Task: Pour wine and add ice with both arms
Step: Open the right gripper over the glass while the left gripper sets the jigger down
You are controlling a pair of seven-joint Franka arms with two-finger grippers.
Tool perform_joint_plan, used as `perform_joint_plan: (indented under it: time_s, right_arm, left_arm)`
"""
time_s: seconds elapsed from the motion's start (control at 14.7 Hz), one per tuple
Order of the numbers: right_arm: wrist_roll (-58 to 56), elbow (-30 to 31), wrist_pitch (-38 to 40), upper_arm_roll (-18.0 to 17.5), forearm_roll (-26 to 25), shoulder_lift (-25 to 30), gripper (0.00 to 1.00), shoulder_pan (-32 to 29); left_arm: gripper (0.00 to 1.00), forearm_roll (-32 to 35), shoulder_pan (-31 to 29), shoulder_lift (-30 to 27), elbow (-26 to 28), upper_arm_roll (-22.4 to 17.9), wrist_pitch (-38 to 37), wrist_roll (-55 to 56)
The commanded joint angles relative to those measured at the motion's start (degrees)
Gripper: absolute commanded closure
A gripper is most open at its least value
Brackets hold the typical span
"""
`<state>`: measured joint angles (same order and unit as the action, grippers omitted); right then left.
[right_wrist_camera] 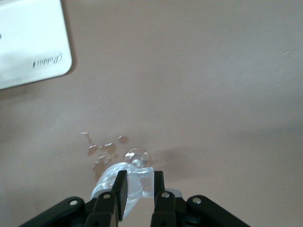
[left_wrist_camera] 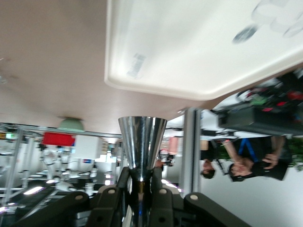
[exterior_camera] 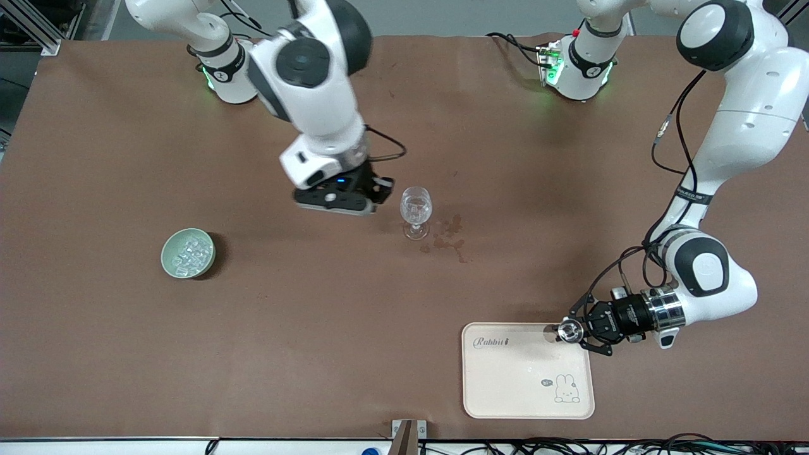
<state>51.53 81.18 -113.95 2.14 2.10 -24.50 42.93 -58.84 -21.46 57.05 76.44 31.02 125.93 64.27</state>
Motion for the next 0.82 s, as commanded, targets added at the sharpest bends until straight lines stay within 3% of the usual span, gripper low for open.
perform_joint_plan:
  time_s: [0.0,0.27,0.75]
  right_arm:
    - [2.6,-2.4,-2.3,0.8,-0.9,-3.8,0.95,3.1]
    - [4.2,-2.4,-2.9,0.8,-0.9,-5.8,0.94,6.6]
    - [4.0,-2.2,-2.4,0.8,-0.9,-7.1,0.9,8.3]
  left_arm:
    - [0.99,-3.8,0.9,2.0,-2.3,-0.2,4.6,-0.2]
    - [0.99,-3.8,0.7,6.3,-5.8,-0.2,5.6,-2.0]
    - [0.99,-4.6,0.9,10.6,-6.7,-0.2,7.8,-6.9]
